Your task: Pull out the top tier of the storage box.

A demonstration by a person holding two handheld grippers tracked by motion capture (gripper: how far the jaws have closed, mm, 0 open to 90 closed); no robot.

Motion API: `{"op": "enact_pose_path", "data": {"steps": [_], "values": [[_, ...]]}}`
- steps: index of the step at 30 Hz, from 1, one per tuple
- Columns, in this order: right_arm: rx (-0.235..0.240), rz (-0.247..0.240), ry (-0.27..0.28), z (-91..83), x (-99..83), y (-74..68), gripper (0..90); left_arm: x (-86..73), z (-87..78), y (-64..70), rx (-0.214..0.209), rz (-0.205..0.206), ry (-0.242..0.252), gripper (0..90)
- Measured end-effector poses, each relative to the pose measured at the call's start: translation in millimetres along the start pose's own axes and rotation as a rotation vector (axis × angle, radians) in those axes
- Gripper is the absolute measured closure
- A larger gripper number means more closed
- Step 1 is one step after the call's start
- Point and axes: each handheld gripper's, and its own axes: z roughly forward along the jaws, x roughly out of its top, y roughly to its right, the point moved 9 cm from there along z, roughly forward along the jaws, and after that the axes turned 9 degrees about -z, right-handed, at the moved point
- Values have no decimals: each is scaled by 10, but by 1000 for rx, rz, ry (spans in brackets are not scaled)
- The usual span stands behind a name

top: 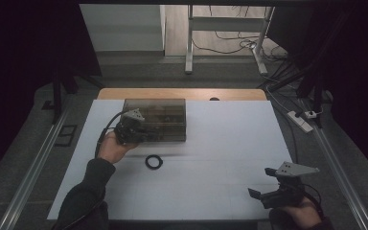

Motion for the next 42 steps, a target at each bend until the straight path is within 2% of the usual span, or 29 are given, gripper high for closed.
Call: {"op": "enact_pose_path", "data": {"steps": [9,31,42], "values": [[0,1,0,2,0,-1,0,-72,-24,91,-8,7,-3,801],[0,-3,-3,2,-2,-3,0,-205,-71,196,-36,-1,16,803],[0,-2,-4,4,-2,-2,0,-235,-86,212,-32,-15,29,793]]}}
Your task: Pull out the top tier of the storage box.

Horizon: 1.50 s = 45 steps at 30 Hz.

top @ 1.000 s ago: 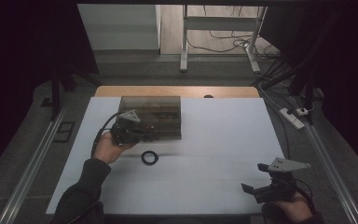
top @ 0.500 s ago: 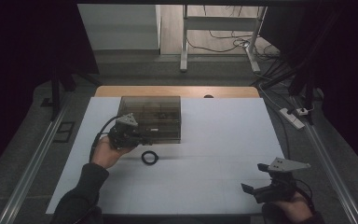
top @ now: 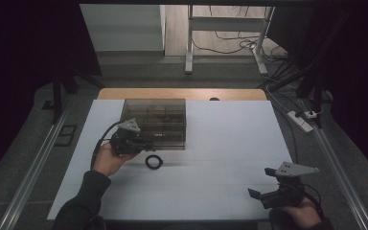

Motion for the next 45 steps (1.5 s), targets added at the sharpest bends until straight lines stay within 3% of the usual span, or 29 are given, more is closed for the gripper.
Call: {"op": "enact_pose_path", "data": {"steps": [3,15,29,34,45], "values": [[-1,-1,0,0,0,-1,0,7,3,-8,29,10,-3,726],[-2,2,2,0,1,1,0,33,-47,69,49,-31,44,496],[-7,4,-1,2,0,7,0,-68,-193,201,83,-56,83,317],[-8,8,-3,3,-1,10,0,-101,-230,256,78,-63,97,270],[-12,18,-9,9,-5,21,0,-288,-300,388,92,-76,103,161]]}}
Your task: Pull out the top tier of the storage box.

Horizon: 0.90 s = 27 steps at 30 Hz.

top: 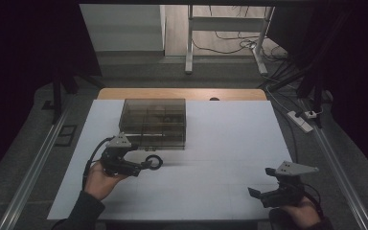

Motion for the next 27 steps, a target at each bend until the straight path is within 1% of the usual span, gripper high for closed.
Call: {"op": "enact_pose_path", "data": {"steps": [2,3,6,7,8,9,10,12,13,14,16,19,20,21,23,25,27], "values": [[-4,3,-1,3,-1,4,0,-24,-34,20,-7,-3,7,152],[-4,3,-1,3,-1,4,0,-39,-50,25,-4,-5,8,152],[-7,14,-5,7,-3,15,0,-110,-109,34,1,-33,20,118],[-7,14,-5,7,-3,15,0,-110,-109,34,1,-33,20,114],[-11,21,-8,6,-5,20,0,-147,-141,37,-4,-55,30,113],[-11,21,-8,6,-5,20,0,-147,-141,37,-4,-55,30,107],[-26,25,-10,9,-6,32,0,-180,-172,30,0,-77,42,100],[-32,29,-13,7,-9,41,0,-213,-206,26,2,-93,51,76],[-32,29,-13,7,-9,41,0,-213,-206,26,2,-93,51,64],[-33,34,-11,4,-9,48,0,-243,-239,20,9,-110,62,54],[-34,37,-6,4,-6,51,0,-260,-255,18,11,-116,66,48],[-31,49,-1,-4,-5,59,0,-310,-299,7,31,-133,74,25],[-29,52,0,-6,-5,60,0,-328,-315,9,30,-137,75,22],[-25,54,4,-7,-3,60,0,-362,-346,2,40,-149,82,10],[-24,55,5,-8,-3,60,0,-380,-362,0,41,-153,84,8],[-21,56,6,-11,-3,61,0,-444,-408,-13,50,-175,90,0],[-20,56,7,-12,-3,61,0,-465,-423,-14,44,-182,91,0]]}}
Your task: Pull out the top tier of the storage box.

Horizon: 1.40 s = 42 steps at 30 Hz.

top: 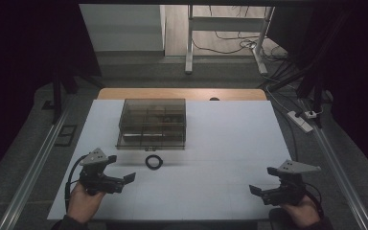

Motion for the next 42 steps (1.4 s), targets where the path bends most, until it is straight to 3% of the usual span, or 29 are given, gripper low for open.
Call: {"op": "enact_pose_path", "data": {"steps": [5,17,23,42], "values": [[1,0,-2,1,-1,-1,0,-106,-74,-21,-13,-33,-4,0],[7,-6,-2,1,-4,-7,0,-287,-281,-110,69,-46,16,0],[8,-13,-4,5,-3,-15,0,-391,-340,-141,96,-46,-2,0],[9,-12,-5,5,-4,-19,0,-476,-421,-168,146,-43,-20,0]]}}
